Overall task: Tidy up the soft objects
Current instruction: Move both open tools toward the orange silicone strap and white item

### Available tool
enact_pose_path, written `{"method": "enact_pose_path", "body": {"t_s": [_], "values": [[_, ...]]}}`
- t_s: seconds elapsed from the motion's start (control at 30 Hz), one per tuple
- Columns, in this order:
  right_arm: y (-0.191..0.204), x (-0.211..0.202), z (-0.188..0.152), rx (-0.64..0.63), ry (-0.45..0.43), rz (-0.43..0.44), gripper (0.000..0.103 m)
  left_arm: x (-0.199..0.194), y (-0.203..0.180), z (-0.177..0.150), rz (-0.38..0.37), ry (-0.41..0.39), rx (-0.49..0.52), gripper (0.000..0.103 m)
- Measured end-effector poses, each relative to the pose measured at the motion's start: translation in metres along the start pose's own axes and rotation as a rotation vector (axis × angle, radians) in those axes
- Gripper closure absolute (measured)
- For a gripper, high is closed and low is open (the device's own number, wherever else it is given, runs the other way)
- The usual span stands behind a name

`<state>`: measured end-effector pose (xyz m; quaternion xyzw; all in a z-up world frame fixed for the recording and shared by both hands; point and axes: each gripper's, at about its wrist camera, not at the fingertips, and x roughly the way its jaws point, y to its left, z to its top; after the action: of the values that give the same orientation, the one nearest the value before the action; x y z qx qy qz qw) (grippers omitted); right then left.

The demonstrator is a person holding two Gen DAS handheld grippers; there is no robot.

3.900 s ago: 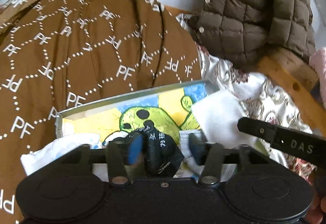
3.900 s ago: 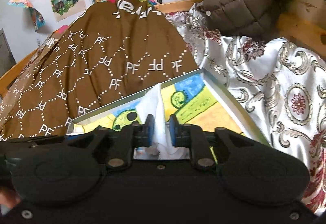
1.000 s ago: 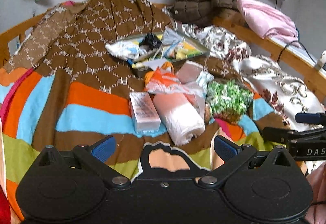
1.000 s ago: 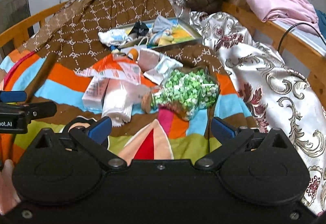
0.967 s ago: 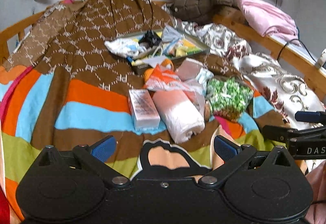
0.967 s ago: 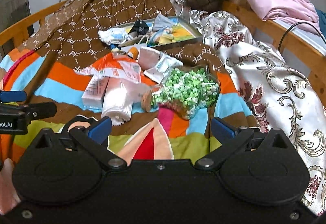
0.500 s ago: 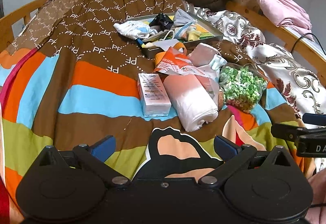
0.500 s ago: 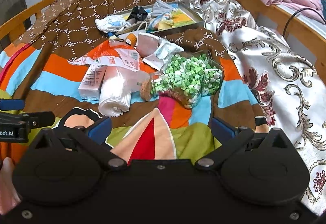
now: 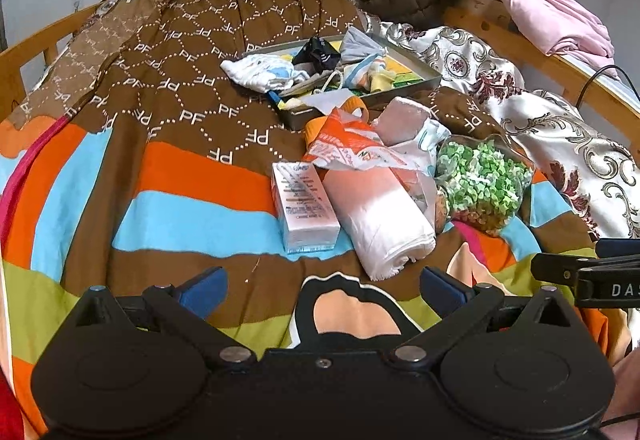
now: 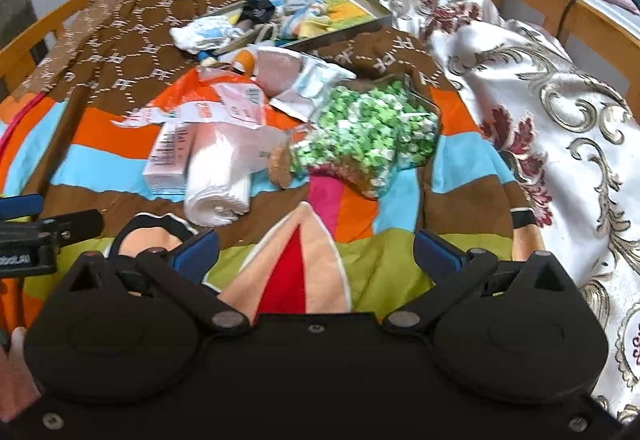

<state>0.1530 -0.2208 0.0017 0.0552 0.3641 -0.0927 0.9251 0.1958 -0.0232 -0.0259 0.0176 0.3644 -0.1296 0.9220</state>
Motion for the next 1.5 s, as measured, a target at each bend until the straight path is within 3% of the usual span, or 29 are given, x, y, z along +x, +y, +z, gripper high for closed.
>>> {"method": "enact_pose_path", "body": {"t_s": [0.57, 0.83, 1.17, 1.5], "values": [[-0.005, 0.01, 0.011, 0.043, -0.08, -0.065, 0.001, -0.005, 0.009, 0.013, 0.018, -0.06, -0.061, 0.001], [-0.002, 0.004, 0.014, 0.005, -0.161, -0.104, 0.001, -0.015, 0.009, 0.015, 0.036, -0.128, -0.061, 0.001], [0.015, -0.001, 0.019, -0.088, -0.253, -0.164, 0.001, -0.015, 0.015, 0.02, 0.043, -0.151, -0.092, 0.001], [0.006, 0.015, 0.044, -0.098, -0.341, -0.1, 0.001, 0.002, 0.022, 0.054, 0.058, -0.254, -0.11, 0.001]]}}
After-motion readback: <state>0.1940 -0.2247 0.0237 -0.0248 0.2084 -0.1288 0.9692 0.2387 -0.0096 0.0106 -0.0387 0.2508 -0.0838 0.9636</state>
